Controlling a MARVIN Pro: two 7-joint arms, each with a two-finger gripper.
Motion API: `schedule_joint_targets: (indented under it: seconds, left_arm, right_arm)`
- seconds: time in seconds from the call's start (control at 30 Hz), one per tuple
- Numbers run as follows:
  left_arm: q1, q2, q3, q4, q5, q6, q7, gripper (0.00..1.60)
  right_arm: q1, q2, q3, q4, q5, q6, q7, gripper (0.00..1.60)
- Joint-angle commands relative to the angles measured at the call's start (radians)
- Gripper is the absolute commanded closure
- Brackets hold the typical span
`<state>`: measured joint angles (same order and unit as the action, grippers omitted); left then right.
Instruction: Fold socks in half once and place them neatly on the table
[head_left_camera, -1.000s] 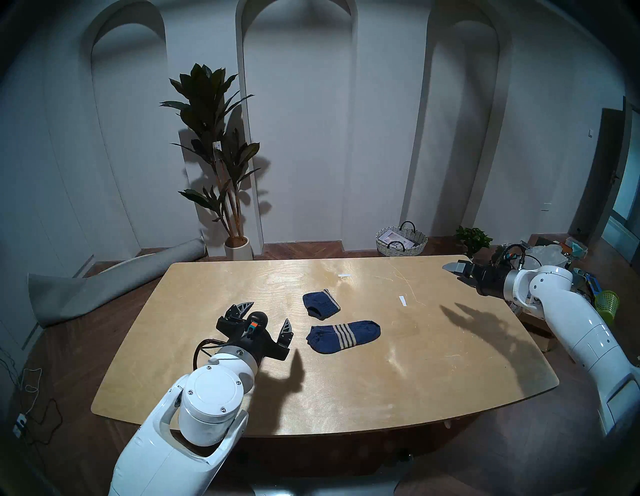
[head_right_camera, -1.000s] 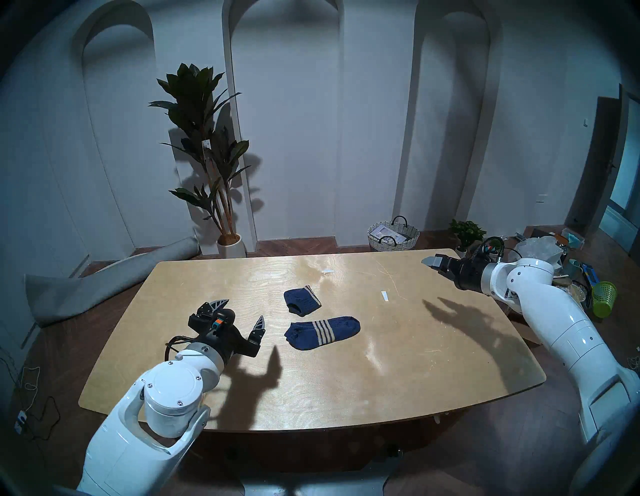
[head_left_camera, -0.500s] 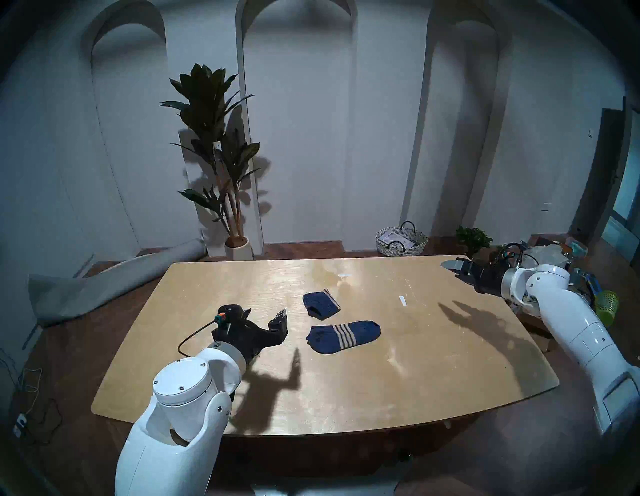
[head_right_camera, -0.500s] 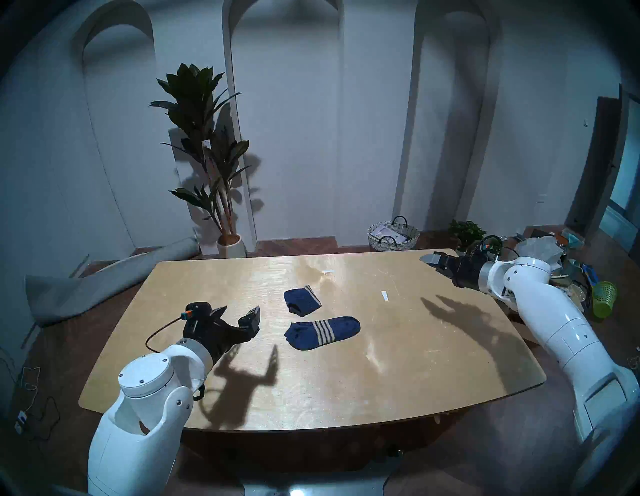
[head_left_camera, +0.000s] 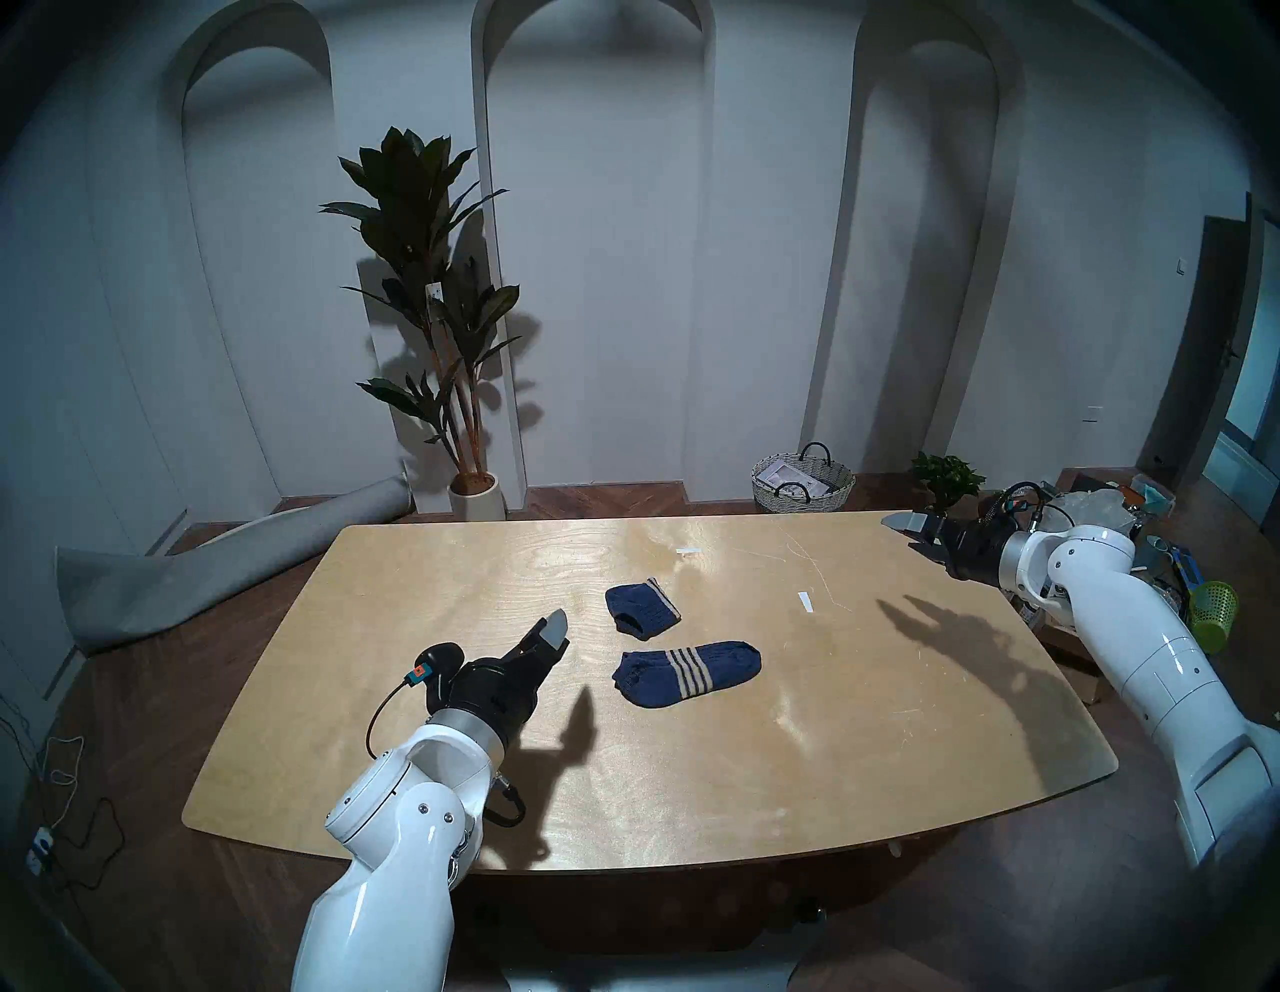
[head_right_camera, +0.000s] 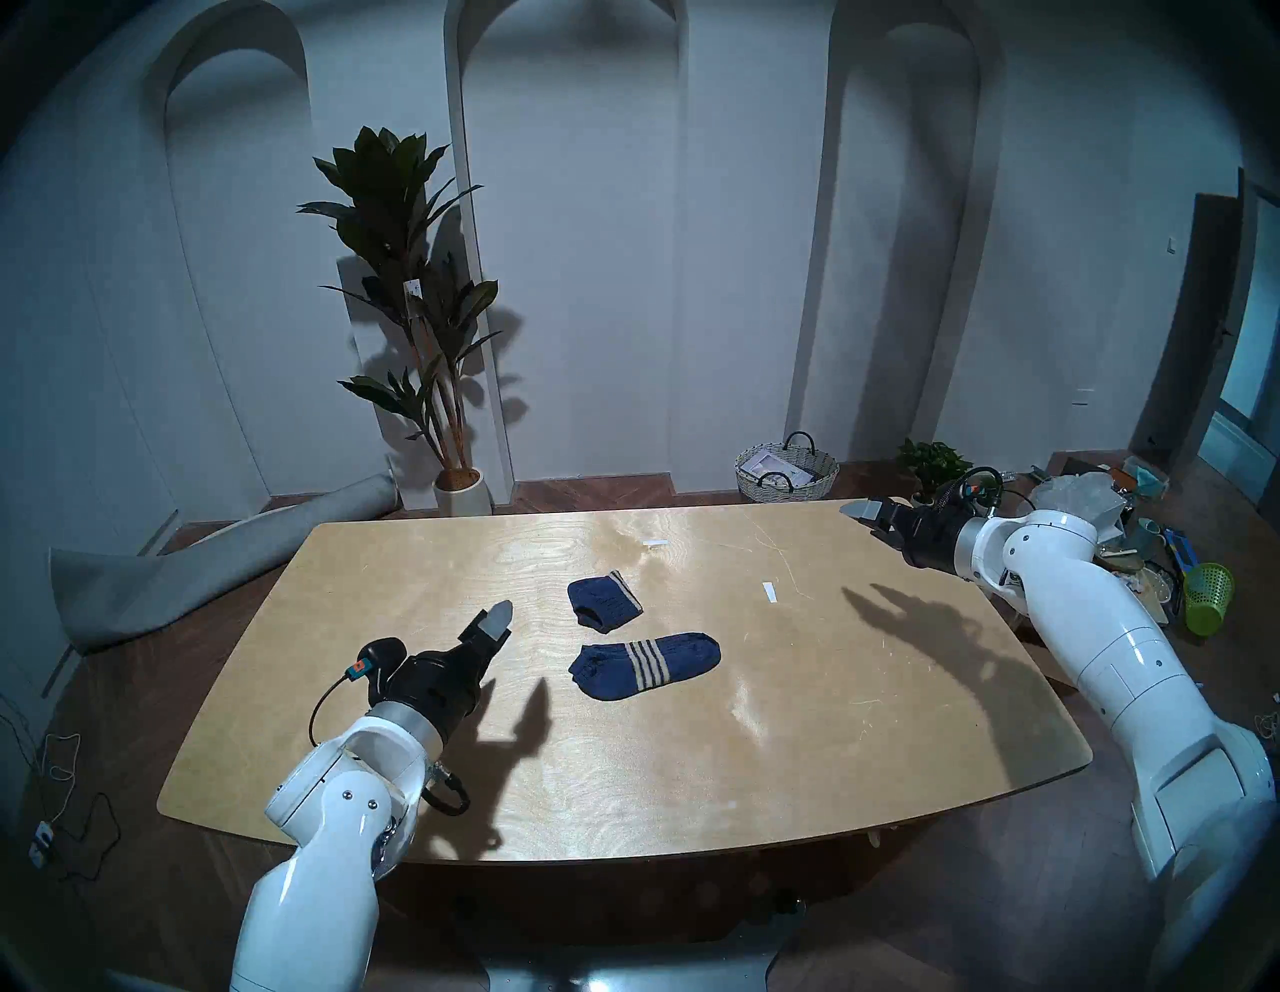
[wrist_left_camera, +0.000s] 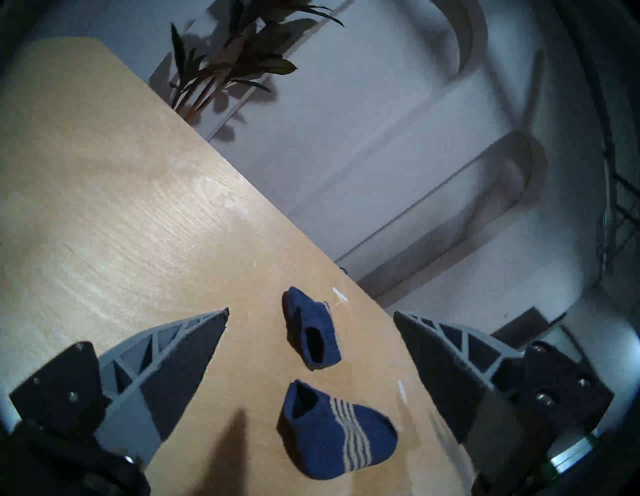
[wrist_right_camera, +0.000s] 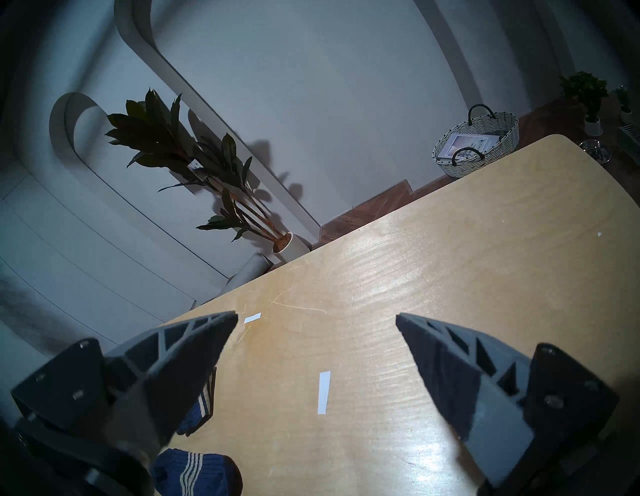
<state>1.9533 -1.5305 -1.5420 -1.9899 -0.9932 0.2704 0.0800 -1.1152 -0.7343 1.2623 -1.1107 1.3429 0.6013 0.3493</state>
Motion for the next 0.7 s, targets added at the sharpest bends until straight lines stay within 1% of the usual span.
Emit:
schedule_joint_targets:
  seconds: [0.0,0.17,0.2,0.23,0.27,0.37,0.47,0.5,0.53,0.57,0.6,0.63,0.67]
  left_arm:
    - [-0.031,-0.039,0.027,-0.024,-0.114,-0.095,0.033,0.0]
    - [-0.034,-0.038,0.044,-0.026,-0.146,-0.144,0.063,0.0]
    - [-0.031,-0.041,0.048,-0.025,-0.143,-0.165,0.075,0.0]
    - [-0.03,-0.033,0.061,-0.022,-0.105,-0.184,0.084,0.0]
    - [-0.029,-0.036,0.072,-0.022,-0.086,-0.19,0.098,0.0]
    - [-0.027,-0.02,0.102,-0.026,-0.081,-0.237,0.127,0.0]
    - [-0.03,-0.015,0.122,-0.037,-0.091,-0.26,0.169,0.0]
    - [-0.03,-0.015,0.122,-0.037,-0.091,-0.26,0.169,0.0]
    - [-0.034,-0.011,0.134,-0.039,-0.125,-0.285,0.193,0.0]
    - [-0.035,-0.009,0.139,-0.038,-0.134,-0.297,0.2,0.0]
    - [-0.036,-0.007,0.145,-0.037,-0.163,-0.313,0.216,0.0]
    - [-0.036,-0.004,0.15,-0.035,-0.177,-0.325,0.227,0.0]
    - [-0.038,0.002,0.162,-0.034,-0.168,-0.342,0.243,0.0]
  right_arm:
    - [0.084,-0.011,-0.018,0.047,-0.021,0.013,0.064,0.0]
    - [0.126,-0.022,-0.042,0.097,-0.044,0.022,0.109,0.0]
    - [0.135,-0.025,-0.047,0.108,-0.05,0.023,0.118,0.0]
    - [0.141,-0.028,-0.05,0.117,-0.05,0.027,0.126,0.0]
    - [0.15,-0.03,-0.055,0.128,-0.057,0.029,0.135,0.0]
    - [0.165,-0.034,-0.064,0.149,-0.068,0.029,0.15,0.0]
    - [0.178,-0.037,-0.072,0.168,-0.078,0.03,0.167,0.0]
    - [0.178,-0.037,-0.072,0.168,-0.078,0.03,0.167,0.0]
    - [0.188,-0.039,-0.078,0.18,-0.086,0.03,0.18,0.0]
    - [0.193,-0.041,-0.081,0.186,-0.09,0.03,0.187,0.0]
    - [0.198,-0.043,-0.083,0.191,-0.093,0.032,0.19,0.0]
    - [0.2,-0.044,-0.084,0.193,-0.095,0.032,0.193,0.0]
    - [0.206,-0.046,-0.086,0.201,-0.098,0.032,0.2,0.0]
